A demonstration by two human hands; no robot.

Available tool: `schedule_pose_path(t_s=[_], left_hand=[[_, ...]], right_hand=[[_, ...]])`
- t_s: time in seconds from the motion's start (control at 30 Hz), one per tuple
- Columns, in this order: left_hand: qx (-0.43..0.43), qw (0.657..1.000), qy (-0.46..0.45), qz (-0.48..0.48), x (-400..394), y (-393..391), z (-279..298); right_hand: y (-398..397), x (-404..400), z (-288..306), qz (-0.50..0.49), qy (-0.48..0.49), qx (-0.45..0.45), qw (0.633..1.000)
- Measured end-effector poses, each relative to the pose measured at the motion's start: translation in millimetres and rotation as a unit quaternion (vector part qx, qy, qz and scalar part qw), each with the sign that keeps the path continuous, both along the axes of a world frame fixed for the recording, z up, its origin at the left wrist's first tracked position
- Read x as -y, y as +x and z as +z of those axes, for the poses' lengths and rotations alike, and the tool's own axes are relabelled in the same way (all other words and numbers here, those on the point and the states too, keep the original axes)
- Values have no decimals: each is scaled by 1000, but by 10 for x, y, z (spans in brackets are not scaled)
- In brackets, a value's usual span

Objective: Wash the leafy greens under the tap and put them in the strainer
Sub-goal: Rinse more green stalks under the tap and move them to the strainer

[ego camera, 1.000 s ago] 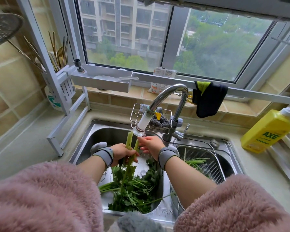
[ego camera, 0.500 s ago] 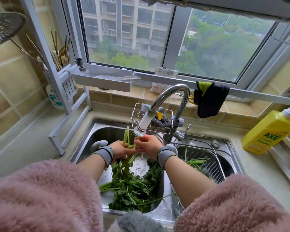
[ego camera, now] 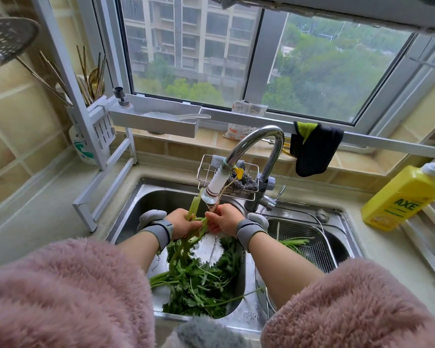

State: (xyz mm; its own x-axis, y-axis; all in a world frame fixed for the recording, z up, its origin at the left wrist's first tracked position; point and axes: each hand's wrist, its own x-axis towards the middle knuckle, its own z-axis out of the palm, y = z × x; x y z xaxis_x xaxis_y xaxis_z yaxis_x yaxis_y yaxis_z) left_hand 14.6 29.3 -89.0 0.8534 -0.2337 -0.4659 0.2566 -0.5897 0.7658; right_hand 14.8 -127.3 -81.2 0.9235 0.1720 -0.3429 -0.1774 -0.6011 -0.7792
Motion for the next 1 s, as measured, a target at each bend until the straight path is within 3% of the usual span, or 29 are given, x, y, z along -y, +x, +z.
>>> schedule_pose_path(t_s=[0.13,0.27,0.4,0.67,0.77,0.87,1.0], left_hand=[[14,999,39,-18,46,0,20],[26,999,34,-7,28,28,71],[-3,999,36,-4,-68,56,58],[-92,995,14,29,-136,93,32],[-114,992,-26,37,-139,72,62],[-95,995,-8,15,-136,55,76],[-94,995,-20,15,-137,71,66]], right_hand=[[-11,9,39,24,-25,-8,999],[-43,34,50,-34,44,-32,998],[-42,138,-22,-67,-96,73,991],[-100,137,-66,88,-179,239,950],[-122,128,-27,125,-233,249,932],[-107,93,38,151,-295,246,911],[-106,52,24,191,-309,228,903]])
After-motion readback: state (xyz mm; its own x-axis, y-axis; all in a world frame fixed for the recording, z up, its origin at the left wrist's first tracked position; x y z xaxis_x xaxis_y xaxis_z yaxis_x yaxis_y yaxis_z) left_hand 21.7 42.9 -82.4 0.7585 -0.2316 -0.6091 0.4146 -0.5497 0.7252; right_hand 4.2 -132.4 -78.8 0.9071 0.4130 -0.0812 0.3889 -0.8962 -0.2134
